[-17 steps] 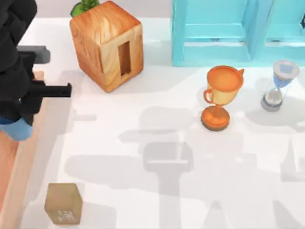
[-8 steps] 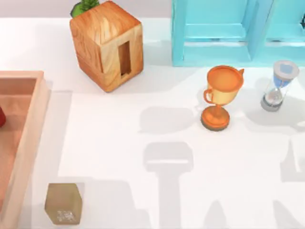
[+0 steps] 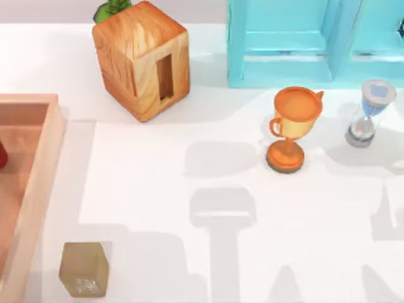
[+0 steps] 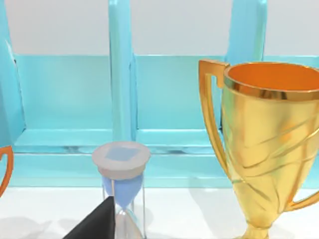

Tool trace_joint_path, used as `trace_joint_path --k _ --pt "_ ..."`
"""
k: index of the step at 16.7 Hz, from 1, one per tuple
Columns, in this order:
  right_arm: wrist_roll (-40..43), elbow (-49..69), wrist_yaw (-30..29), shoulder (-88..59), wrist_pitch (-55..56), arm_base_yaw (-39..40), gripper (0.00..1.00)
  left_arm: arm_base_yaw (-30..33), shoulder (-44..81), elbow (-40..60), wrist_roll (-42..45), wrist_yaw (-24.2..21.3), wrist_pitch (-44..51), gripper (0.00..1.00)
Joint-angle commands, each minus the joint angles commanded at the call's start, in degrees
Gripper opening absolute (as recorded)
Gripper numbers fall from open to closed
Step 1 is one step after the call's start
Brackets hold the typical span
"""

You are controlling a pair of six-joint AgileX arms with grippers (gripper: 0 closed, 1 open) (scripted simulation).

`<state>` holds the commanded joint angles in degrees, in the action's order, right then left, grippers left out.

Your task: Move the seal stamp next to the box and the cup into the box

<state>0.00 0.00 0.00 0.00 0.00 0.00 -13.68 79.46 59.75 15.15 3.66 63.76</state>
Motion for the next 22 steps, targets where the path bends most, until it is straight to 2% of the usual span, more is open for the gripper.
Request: trace_joint_path --k 3,6,11,16,22 --pt "0.0 0.0 0.0 0.0 0.0 0.0 1.0 -0.6 1.2 0.4 0.2 2.2 -7.5 0.0" --pt "0.0 0.0 0.0 0.0 0.0 0.0 1.0 -2.3 2.8 -4.2 1.4 2.3 -12.8 0.0" --pt "0.0 0.0 0.0 0.0 0.0 0.0 1.0 -3.2 3.8 -12.8 3.0 -1.9 -12.2 0.0" --pt "0.0 0.0 0.0 0.0 0.0 0.0 1.0 -3.2 4.0 -13.3 3.1 -2.2 -12.1 0.0" --pt "0.0 0.0 0.0 0.0 0.0 0.0 1.0 -3.2 4.0 -13.3 3.1 -2.2 -12.1 0.45"
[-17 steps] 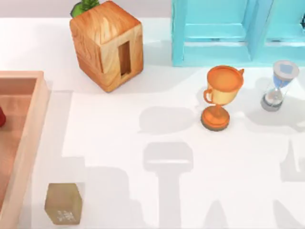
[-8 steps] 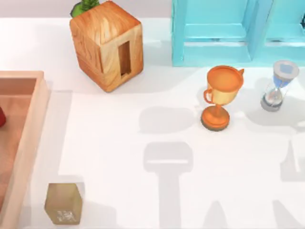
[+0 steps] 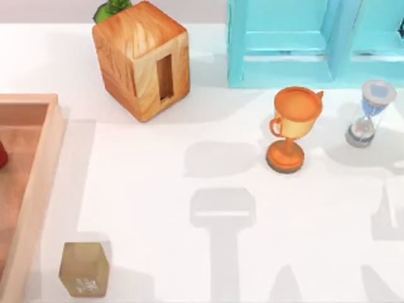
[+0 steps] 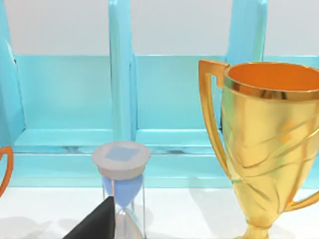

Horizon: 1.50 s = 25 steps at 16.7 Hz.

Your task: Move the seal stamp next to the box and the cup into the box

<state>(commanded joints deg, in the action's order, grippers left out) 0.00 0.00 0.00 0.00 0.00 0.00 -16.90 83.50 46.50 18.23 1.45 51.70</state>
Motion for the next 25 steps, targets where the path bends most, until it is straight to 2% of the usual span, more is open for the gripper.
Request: trace_joint_path --k 7,18,25 --pt "0.0 0.0 0.0 0.0 0.0 0.0 1.0 0.0 0.0 0.0 0.0 0.0 0.0 0.98" --pt "0.0 0.0 0.0 0.0 0.0 0.0 1.0 0.3 -0.6 0.5 0.0 0.3 0.8 1.0" --pt "0.0 0.0 0.0 0.0 0.0 0.0 1.0 1.9 -6.1 11.4 -0.2 2.0 16.4 1.0"
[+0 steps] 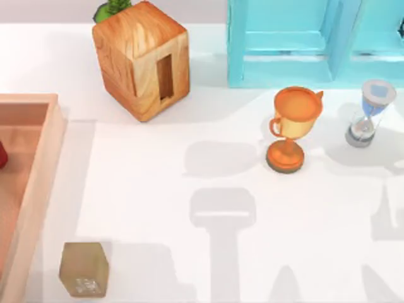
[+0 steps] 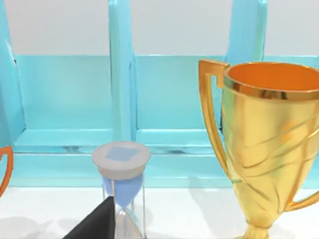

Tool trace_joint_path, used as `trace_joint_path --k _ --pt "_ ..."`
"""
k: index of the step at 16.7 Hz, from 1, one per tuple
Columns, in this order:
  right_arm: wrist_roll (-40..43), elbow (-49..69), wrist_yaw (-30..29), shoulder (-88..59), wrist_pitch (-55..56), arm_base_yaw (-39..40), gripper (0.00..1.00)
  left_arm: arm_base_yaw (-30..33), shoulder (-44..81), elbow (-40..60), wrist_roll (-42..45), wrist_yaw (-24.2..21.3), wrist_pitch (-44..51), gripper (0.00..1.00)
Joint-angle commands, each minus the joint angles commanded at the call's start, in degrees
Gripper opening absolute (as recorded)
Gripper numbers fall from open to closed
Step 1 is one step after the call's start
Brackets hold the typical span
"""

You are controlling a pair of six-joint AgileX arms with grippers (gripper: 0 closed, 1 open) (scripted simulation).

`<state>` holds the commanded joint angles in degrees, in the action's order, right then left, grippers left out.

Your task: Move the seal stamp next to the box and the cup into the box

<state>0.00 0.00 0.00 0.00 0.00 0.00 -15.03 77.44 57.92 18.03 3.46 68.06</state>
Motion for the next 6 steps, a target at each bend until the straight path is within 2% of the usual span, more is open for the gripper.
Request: trace_joint_path --k 3,6 --pt "0.0 0.0 0.0 0.0 0.0 0.0 1.0 -0.9 0.8 6.0 -0.2 -1.3 5.9 1.0" --pt "0.0 0.0 0.0 0.0 0.0 0.0 1.0 -1.5 1.5 8.1 -0.2 -2.0 7.6 1.0"
